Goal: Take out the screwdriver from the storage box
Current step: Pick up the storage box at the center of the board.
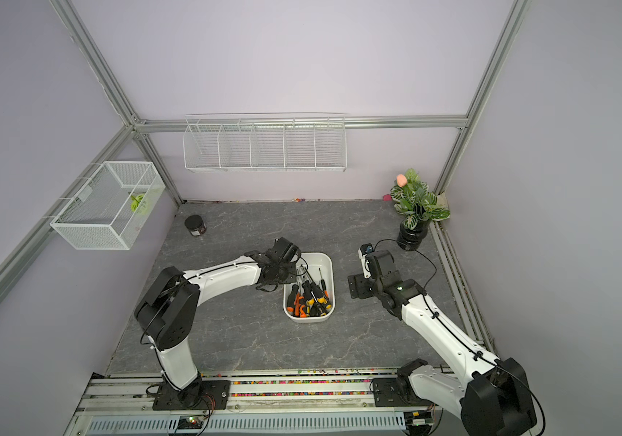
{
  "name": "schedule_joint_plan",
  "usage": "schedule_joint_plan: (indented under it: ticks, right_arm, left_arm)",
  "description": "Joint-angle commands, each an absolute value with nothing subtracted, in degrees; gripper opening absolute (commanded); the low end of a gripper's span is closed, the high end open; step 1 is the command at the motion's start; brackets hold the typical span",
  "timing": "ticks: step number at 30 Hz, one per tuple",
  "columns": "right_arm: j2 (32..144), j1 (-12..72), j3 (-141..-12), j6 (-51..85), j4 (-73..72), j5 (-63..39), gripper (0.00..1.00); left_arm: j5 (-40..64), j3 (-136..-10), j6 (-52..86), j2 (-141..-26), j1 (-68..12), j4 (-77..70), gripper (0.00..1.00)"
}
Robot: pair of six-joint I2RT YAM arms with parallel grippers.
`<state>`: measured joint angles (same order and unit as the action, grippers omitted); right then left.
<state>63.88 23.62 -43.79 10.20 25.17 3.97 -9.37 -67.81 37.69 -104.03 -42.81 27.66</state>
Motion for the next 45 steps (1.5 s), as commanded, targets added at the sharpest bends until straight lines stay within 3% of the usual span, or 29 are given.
schedule_joint_plan:
  ticks: [1, 3, 6, 12, 20, 37, 45]
  right_arm:
    - [64.87, 24.08, -46.41, 8.48, 26.21, 2.34, 0.92]
    - [65.74, 24.51, -47.59, 7.97, 26.66, 1.76, 0.92]
    - [67.25, 26.25, -49.92, 6.42, 28.36, 1.67, 0.91]
    - [70.27, 29.41, -54.18, 4.68, 31.61, 1.03, 0.91]
    - [71.85, 31.54, -55.79, 4.22, 33.88, 0.54, 0.91]
    - [79.53, 40.05, -61.09, 2.37, 36.07, 1.43, 0.88]
    - [84.68, 40.69, -61.94, 2.93, 32.73, 0.10, 0.77]
  left_arm:
    - [-9.84, -65.22, 41.13, -102.70, -42.71, 27.63, 0.22]
    - [-10.22, -65.58, 41.22, -102.25, -42.71, 27.83, 0.38]
    - [-12.58, -68.80, 40.56, -103.06, -42.71, 30.02, 0.56]
    - [-15.85, -77.02, 36.91, -107.64, -42.37, 32.25, 0.59]
    - [-15.44, -79.36, 37.79, -112.69, -40.37, 30.43, 0.48]
    - [-16.79, -74.62, 38.76, -108.09, -39.94, 25.85, 0.00]
    - [-23.62, -71.49, 37.32, -102.93, -42.76, 23.73, 0.00]
